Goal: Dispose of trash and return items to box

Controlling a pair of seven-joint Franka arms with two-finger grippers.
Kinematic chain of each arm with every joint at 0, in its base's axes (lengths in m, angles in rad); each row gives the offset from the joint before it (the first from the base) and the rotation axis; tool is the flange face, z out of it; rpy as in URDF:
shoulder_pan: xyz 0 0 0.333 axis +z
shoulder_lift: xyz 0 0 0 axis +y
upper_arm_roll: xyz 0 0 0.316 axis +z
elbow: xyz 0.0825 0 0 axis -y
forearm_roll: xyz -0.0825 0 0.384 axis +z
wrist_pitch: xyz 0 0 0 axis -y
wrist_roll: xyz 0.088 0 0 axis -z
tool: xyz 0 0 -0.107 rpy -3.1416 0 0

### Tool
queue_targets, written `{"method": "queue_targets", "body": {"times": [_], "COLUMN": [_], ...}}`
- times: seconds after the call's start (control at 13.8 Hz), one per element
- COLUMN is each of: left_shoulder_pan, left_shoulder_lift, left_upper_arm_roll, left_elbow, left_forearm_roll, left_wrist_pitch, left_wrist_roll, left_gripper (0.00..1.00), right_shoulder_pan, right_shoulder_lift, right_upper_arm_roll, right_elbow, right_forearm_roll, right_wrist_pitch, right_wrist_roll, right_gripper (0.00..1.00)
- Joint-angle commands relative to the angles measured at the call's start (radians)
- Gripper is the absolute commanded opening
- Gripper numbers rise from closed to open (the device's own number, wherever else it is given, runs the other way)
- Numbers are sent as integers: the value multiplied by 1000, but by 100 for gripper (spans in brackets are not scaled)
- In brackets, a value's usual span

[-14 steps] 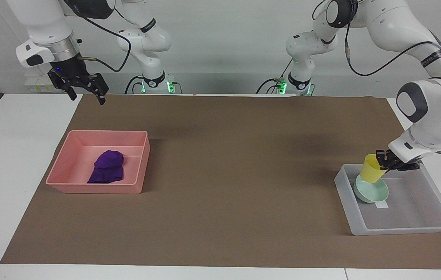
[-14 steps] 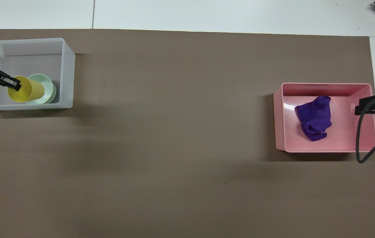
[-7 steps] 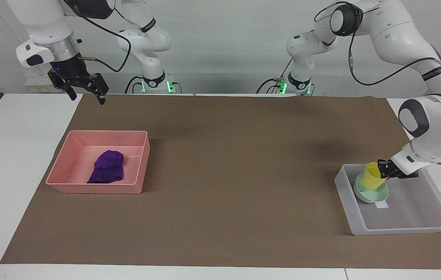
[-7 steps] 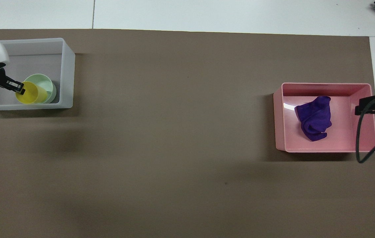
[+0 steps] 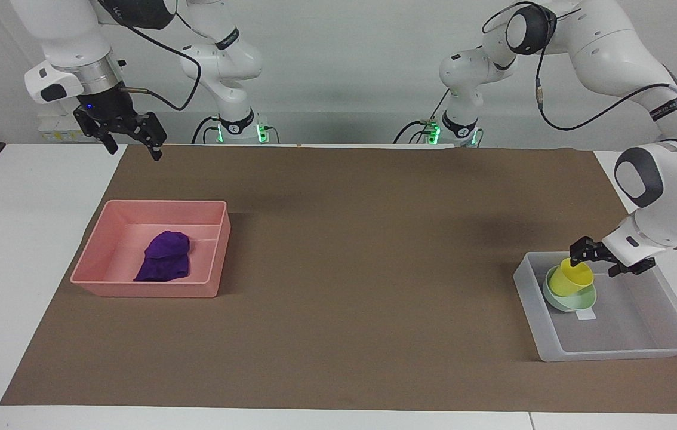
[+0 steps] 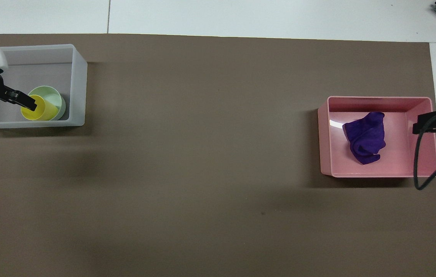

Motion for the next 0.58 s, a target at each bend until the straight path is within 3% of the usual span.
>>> {"method": "queue_targets", "body": {"times": [0.0,0.29,0.51], "left_shoulder_pan": [-27,-38,-39], "left_shoulder_lift": [-110,-229,-363], "left_upper_arm_roll": [-1,-22,-43], "left_elbow": [-3,-3,-43], "left_forearm_roll": [-14,-54,-54], "left_wrist_pitch": [-152,-359,-389], "left_wrist_roll": [-98,-250,-345], "left_gripper": [100,100,100], "right_shoulder_pan": [-10,-10,-10], "right_shoulder_lift": [-11,-11,-11], "right_upper_arm_roll": [7,7,7], "right_elbow": [-12,-12,-12], "right_forearm_roll": [5,5,5], "right_wrist_pitch": [-9,-9,-9], "right_wrist_roll": [-17,-17,-15], "right_gripper": [100,100,100]}}
